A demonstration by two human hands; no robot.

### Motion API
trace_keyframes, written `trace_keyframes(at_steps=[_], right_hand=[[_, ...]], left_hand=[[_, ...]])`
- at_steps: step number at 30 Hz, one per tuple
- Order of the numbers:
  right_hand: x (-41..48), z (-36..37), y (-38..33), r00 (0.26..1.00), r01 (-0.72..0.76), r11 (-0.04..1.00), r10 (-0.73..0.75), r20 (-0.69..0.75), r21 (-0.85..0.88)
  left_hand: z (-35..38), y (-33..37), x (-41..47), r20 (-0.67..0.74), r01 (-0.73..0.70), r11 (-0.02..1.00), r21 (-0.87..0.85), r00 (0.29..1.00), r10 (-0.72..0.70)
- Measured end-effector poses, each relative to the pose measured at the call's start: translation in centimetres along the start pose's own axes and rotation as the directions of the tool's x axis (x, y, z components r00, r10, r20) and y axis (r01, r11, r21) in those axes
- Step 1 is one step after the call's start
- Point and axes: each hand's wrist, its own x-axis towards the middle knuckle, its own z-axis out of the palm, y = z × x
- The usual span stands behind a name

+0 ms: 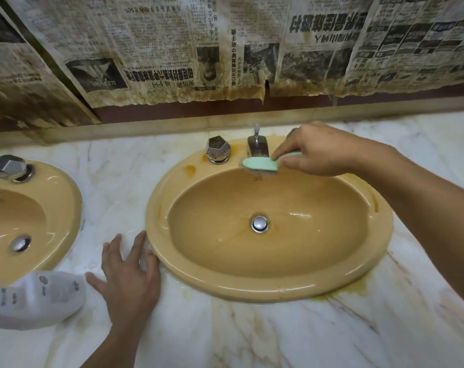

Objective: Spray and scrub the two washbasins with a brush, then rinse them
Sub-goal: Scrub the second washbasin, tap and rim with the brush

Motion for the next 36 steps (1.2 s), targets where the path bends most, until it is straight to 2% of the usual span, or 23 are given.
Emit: trace_keyframes(at_steps=[5,7,12,18,26,29,32,36], right_hand=[[2.6,1.0,-0.4,0.984,-0.099,0.994,0.093,-0.151,-0.034],[3.0,0.9,-0.5,0.987,-0.091,0.996,0.087,-0.139,-0.024],[1.7,-0.5,0.4,0.999,-0.043,0.999,0.043,0.001,-0.006],[6.0,0.6,1.0,0.982,-0.142,0.988,0.148,-0.113,0.062],[6.5,0.4,1.8,0.993,-0.109,0.994,0.108,-0.045,-0.013],[6.7,1.3,2.5,0.987,-0.140,0.990,0.142,-0.073,0.021],[7.2,2.5,1.9,0.985,-0.107,0.994,0.109,-0.136,0.022],[7.1,1.7,2.8,0.987,-0.131,0.991,0.134,-0.085,0.032]], left_hand=[[0.0,-0.1,0.0,0.007,0.001,1.000,0.003,1.000,-0.001],[-0.1,-0.1,0.1,0.009,0.005,1.000,0.008,1.000,-0.005],[0.0,0.0,0.1,0.009,0.017,0.999,0.028,1.000,-0.018],[0.1,-0.1,0.2,0.011,0.014,1.000,0.022,1.000,-0.014],[0.0,0.0,0.2,0.010,0.011,1.000,0.006,1.000,-0.011],[0.0,-0.1,0.2,0.008,0.012,1.000,0.009,1.000,-0.012],[0.0,-0.1,0.2,0.011,0.010,1.000,0.020,1.000,-0.010],[0.0,0.0,0.2,0.010,0.025,1.000,0.004,1.000,-0.025]])
